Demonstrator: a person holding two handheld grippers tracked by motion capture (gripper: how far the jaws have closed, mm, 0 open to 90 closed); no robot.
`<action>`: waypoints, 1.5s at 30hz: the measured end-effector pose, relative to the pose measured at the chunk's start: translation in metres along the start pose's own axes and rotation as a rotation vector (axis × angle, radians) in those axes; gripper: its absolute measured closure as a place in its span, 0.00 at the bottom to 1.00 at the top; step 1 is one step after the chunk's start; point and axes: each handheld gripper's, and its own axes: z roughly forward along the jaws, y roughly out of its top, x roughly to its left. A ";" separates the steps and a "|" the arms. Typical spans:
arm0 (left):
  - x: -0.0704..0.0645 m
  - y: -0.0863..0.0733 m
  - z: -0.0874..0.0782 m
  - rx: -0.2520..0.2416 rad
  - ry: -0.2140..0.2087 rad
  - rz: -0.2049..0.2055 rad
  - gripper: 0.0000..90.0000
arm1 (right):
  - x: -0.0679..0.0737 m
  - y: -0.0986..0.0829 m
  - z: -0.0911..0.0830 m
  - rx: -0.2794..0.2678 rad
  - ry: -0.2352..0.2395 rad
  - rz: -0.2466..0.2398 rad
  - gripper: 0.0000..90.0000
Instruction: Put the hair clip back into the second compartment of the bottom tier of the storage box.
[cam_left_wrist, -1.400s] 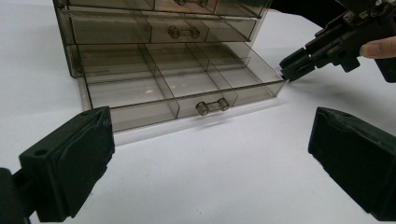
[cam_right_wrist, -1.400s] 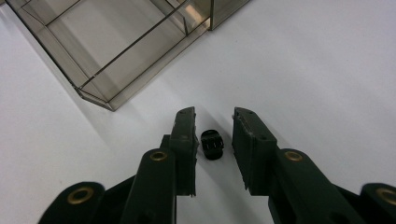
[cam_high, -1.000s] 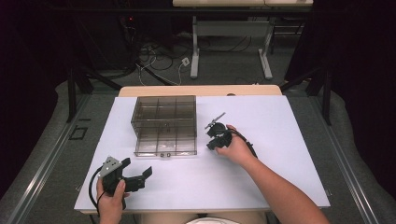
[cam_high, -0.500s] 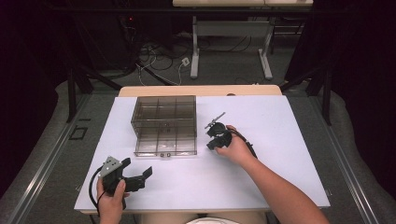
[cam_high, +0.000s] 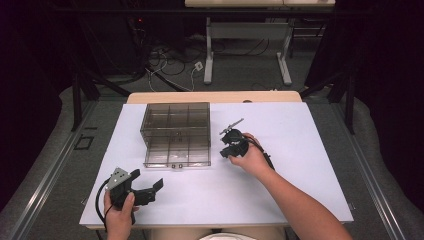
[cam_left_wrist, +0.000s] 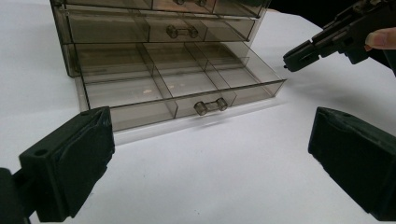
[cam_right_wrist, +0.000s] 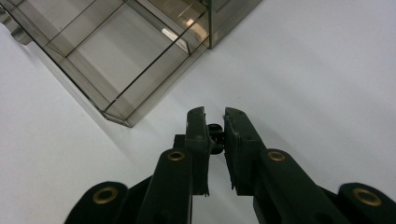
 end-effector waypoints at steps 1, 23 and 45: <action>0.000 0.000 0.000 0.000 0.001 0.000 0.01 | 0.000 0.000 -0.001 -0.005 -0.002 0.001 0.90; 0.000 0.000 0.000 -0.003 -0.002 -0.005 0.01 | 0.021 0.014 -0.022 -0.114 0.015 0.014 0.90; -0.002 0.000 -0.002 -0.034 -0.009 0.002 0.01 | 0.044 0.030 -0.031 -0.160 0.052 0.031 0.90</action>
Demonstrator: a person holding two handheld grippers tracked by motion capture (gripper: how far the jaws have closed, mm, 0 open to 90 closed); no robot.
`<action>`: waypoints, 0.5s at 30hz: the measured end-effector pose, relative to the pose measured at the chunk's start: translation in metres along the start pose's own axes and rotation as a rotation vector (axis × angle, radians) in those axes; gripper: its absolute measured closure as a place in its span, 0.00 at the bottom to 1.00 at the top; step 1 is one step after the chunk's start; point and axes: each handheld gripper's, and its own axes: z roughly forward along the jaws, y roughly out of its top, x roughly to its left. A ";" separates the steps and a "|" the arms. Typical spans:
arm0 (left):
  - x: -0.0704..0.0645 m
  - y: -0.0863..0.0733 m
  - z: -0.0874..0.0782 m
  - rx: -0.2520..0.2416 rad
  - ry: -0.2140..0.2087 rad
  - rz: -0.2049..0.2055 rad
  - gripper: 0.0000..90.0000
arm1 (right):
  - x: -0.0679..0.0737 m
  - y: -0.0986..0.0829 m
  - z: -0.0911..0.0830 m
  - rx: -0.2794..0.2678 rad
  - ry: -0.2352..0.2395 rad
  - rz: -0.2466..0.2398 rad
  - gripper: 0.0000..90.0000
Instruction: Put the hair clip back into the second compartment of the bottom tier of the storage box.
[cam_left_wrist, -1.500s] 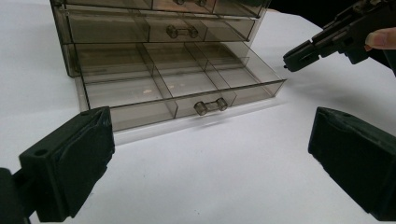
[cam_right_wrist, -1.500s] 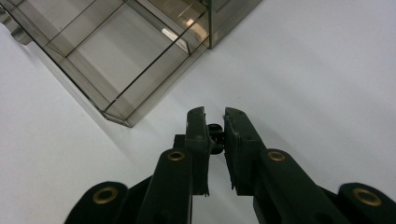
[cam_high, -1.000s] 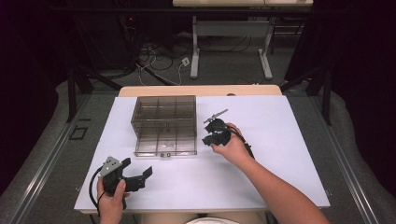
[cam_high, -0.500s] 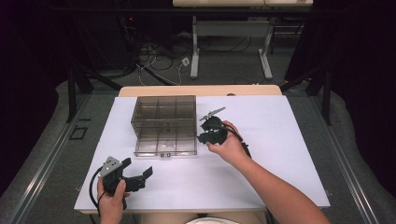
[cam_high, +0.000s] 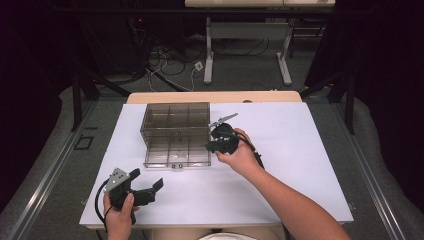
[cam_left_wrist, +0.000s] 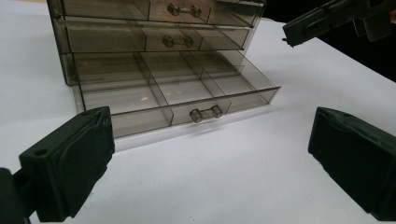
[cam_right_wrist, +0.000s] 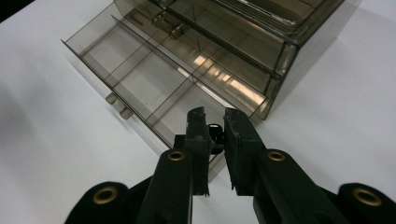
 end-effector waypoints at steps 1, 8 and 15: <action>0.000 0.000 0.000 0.001 0.000 0.000 0.01 | 0.001 0.001 0.001 -0.004 -0.003 -0.001 0.90; -0.001 -0.001 0.000 0.004 0.001 0.008 0.01 | 0.008 0.007 0.004 -0.012 0.011 -0.006 0.90; -0.001 -0.002 0.002 0.008 0.004 0.009 0.01 | 0.016 0.010 0.012 -0.008 0.031 -0.010 0.90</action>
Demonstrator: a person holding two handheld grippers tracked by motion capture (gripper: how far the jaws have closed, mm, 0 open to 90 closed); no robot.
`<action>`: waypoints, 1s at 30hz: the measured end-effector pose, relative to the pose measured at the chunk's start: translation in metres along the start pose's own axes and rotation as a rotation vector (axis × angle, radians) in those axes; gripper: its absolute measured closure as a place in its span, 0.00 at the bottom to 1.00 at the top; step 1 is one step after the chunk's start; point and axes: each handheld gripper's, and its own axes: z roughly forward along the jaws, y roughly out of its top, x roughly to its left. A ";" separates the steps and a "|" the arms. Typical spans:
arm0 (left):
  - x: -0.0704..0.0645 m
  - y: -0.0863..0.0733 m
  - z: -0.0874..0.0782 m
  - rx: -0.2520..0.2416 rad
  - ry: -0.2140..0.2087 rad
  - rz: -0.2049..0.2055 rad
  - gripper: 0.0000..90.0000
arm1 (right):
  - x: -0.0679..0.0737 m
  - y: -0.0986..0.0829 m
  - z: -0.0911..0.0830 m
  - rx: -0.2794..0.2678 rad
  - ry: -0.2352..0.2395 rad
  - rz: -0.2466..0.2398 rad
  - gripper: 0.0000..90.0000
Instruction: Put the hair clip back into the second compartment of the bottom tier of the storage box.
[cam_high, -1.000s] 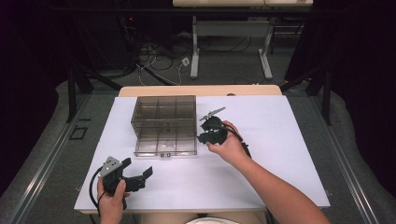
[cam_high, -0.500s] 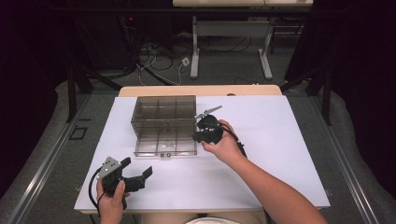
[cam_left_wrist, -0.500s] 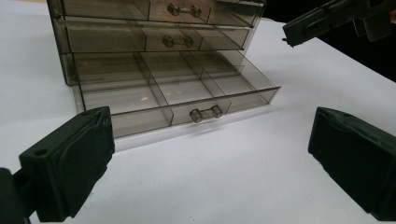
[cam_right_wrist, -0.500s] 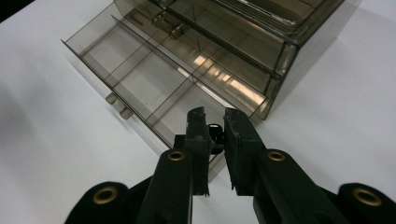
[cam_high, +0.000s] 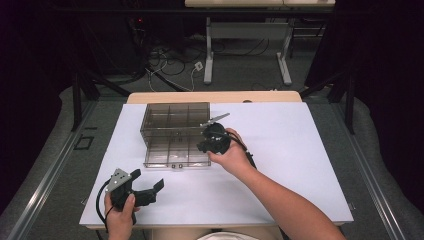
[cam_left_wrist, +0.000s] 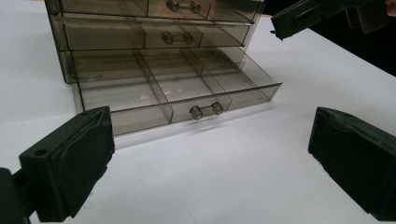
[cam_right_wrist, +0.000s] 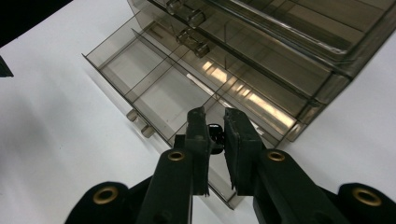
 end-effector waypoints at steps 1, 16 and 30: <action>0.000 0.000 0.000 0.000 0.000 0.000 0.01 | 0.001 0.000 0.002 -0.016 0.000 -0.007 0.90; 0.000 -0.001 0.001 0.003 -0.004 -0.004 0.01 | 0.006 0.004 0.013 -0.043 -0.010 0.017 0.90; 0.000 -0.001 0.002 0.004 -0.009 -0.008 0.01 | 0.014 0.004 0.024 -0.063 0.012 0.008 0.90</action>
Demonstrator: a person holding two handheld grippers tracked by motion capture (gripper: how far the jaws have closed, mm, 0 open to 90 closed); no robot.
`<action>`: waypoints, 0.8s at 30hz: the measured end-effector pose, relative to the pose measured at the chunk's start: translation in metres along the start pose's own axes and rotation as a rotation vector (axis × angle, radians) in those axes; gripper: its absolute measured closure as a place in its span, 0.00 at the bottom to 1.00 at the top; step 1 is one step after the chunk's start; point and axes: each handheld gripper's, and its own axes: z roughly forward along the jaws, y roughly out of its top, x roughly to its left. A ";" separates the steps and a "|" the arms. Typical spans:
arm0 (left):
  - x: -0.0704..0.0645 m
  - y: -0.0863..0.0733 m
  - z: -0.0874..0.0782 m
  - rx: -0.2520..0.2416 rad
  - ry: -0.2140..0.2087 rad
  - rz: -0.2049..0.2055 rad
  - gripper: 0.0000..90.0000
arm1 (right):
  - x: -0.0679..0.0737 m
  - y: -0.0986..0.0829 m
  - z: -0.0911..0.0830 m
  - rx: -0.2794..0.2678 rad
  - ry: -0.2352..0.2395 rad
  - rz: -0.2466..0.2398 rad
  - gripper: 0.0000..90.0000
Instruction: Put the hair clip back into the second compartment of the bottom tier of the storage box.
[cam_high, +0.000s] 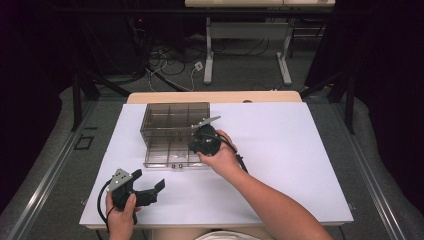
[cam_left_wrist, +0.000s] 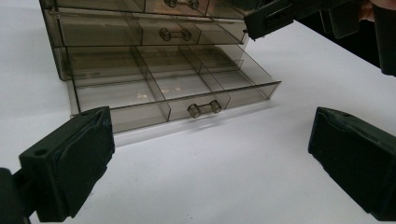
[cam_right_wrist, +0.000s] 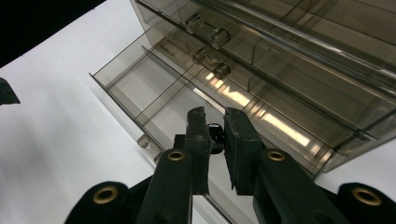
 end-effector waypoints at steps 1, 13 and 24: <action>0.000 0.000 0.000 0.000 0.000 -0.002 0.01 | 0.001 0.000 0.001 0.004 -0.003 -0.004 0.90; 0.001 0.000 -0.001 -0.003 0.000 -0.003 0.01 | 0.008 -0.001 0.012 -0.004 0.016 -0.020 0.90; 0.001 0.000 -0.001 -0.002 0.002 -0.001 0.01 | 0.013 -0.005 0.025 -0.039 0.016 -0.052 0.90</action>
